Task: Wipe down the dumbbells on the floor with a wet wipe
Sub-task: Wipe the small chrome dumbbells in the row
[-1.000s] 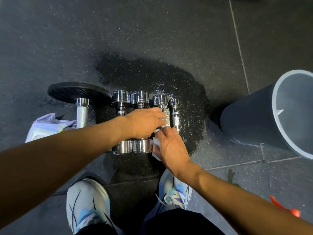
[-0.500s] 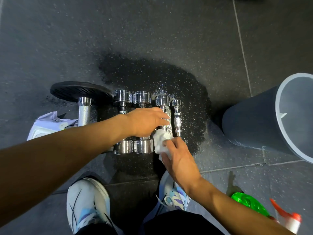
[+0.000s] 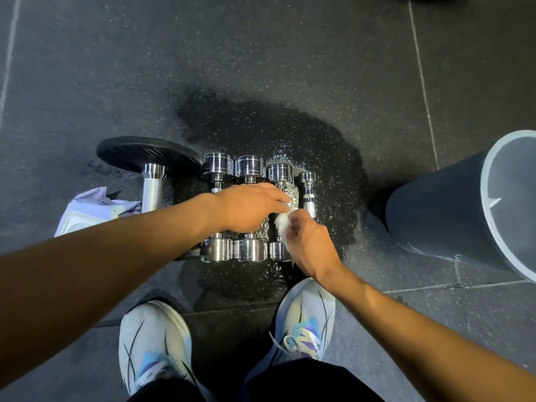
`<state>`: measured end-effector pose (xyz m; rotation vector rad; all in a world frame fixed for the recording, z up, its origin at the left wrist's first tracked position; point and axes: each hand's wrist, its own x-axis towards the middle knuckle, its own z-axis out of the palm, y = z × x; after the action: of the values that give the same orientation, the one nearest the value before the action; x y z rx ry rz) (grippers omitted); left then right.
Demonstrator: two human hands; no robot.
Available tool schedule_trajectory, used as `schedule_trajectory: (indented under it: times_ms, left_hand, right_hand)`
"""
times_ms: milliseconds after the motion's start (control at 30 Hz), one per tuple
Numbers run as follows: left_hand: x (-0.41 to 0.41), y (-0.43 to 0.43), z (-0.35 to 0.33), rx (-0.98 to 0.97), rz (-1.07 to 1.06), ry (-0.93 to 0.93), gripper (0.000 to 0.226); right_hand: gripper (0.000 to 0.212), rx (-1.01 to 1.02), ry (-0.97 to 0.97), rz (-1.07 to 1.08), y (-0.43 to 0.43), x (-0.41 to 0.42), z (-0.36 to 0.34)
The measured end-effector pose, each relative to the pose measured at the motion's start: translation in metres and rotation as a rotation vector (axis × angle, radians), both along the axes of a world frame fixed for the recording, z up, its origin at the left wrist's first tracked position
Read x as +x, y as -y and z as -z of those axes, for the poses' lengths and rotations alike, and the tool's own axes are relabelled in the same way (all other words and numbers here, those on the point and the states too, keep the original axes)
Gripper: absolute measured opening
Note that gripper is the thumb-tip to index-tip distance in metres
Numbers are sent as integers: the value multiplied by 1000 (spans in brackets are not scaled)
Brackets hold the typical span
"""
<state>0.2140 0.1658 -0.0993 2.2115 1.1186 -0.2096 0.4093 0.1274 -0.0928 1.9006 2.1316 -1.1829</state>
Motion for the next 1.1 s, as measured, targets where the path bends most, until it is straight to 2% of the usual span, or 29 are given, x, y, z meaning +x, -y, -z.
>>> schedule_trajectory:
  times_ms: [167,267,467,667,867,1100]
  left_hand:
    - [-1,3,1,-19,-35,6,80]
    - [-2,4,-3,-44,-62,7,78]
    - [-3,5,-2,-29,-175,91,58]
    - [-3,7,-3,22,-281,93,43]
    - [-6,5,-4,8,-379,109,40]
    - [-9,6,-1,44,-315,98,42]
  right_hand:
    - [14,32,-6,-11,-1,-3,1]
    - [16,25,-73,86,-7,-6,6]
    - [26,41,-189,181,-18,-18,12]
    - [24,73,-249,240,-31,-25,14]
    - [34,79,-108,195,-54,-35,11]
    - [27,71,-44,51,-33,-27,12]
